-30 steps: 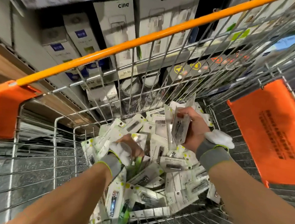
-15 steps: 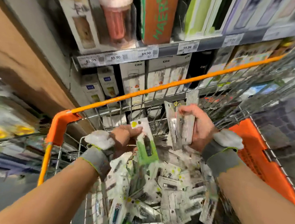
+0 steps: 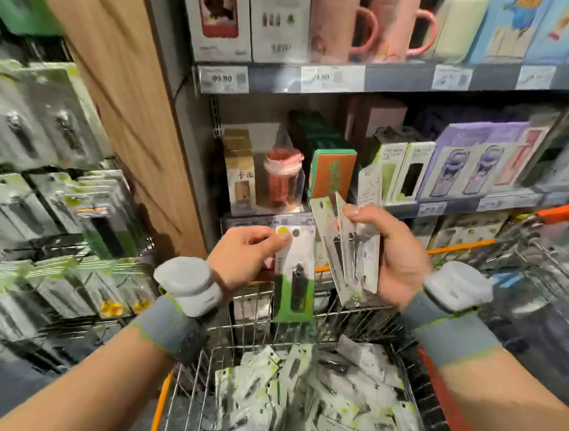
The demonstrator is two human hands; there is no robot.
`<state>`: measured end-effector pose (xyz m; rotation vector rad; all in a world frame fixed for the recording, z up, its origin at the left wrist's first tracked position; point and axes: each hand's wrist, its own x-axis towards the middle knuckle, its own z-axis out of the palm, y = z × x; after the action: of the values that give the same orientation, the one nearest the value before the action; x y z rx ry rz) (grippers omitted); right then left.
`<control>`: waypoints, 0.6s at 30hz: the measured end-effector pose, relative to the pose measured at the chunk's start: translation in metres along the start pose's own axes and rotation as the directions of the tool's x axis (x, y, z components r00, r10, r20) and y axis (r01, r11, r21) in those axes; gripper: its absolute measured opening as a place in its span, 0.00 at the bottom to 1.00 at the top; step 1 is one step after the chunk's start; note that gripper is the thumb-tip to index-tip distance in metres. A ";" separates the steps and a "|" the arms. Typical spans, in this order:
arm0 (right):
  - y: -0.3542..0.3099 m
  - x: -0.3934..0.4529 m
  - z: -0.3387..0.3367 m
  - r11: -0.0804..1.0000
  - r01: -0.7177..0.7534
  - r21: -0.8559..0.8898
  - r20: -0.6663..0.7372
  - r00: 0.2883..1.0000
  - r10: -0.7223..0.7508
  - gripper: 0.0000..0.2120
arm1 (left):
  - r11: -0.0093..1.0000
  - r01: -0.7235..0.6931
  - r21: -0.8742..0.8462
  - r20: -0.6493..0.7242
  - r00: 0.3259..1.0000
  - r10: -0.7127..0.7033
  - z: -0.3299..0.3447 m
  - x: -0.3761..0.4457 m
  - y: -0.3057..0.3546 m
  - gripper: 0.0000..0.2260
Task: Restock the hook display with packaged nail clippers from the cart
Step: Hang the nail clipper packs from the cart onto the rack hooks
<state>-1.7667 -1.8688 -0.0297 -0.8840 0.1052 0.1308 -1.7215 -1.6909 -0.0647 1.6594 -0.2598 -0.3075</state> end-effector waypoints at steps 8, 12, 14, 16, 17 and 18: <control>-0.040 -0.026 0.120 0.980 0.155 -0.122 0.136 0.981 -0.138 0.08 | 0.964 -0.245 0.099 -0.123 0.959 0.257 -0.072 -0.045 0.110 0.08; -0.041 -0.036 0.170 0.964 0.227 -0.140 0.175 0.964 -0.202 0.10 | 0.919 -0.366 0.150 -0.184 0.903 0.389 -0.112 -0.061 0.143 0.08; -0.038 -0.037 0.191 0.958 0.255 -0.132 0.200 0.953 -0.226 0.09 | 0.899 -0.407 0.163 -0.198 0.879 0.434 -0.133 -0.067 0.155 0.08; -0.033 -0.038 0.218 0.950 0.287 -0.125 0.207 0.944 -0.258 0.07 | 0.875 -0.446 0.187 -0.205 0.854 0.479 -0.161 -0.076 0.167 0.08; -0.030 -0.038 0.229 0.951 0.290 -0.108 0.208 0.942 -0.263 0.07 | 0.867 -0.457 0.197 -0.207 0.845 0.493 -0.171 -0.077 0.170 0.08; -0.028 -0.037 0.239 0.953 0.289 -0.095 0.224 0.939 -0.262 0.08 | 0.861 -0.463 0.209 -0.210 0.839 0.502 -0.182 -0.079 0.175 0.08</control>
<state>-1.7901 -1.7037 0.1477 -0.9977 -0.2269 -0.0338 -1.7296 -1.5132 0.1308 1.6961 -0.5044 0.3214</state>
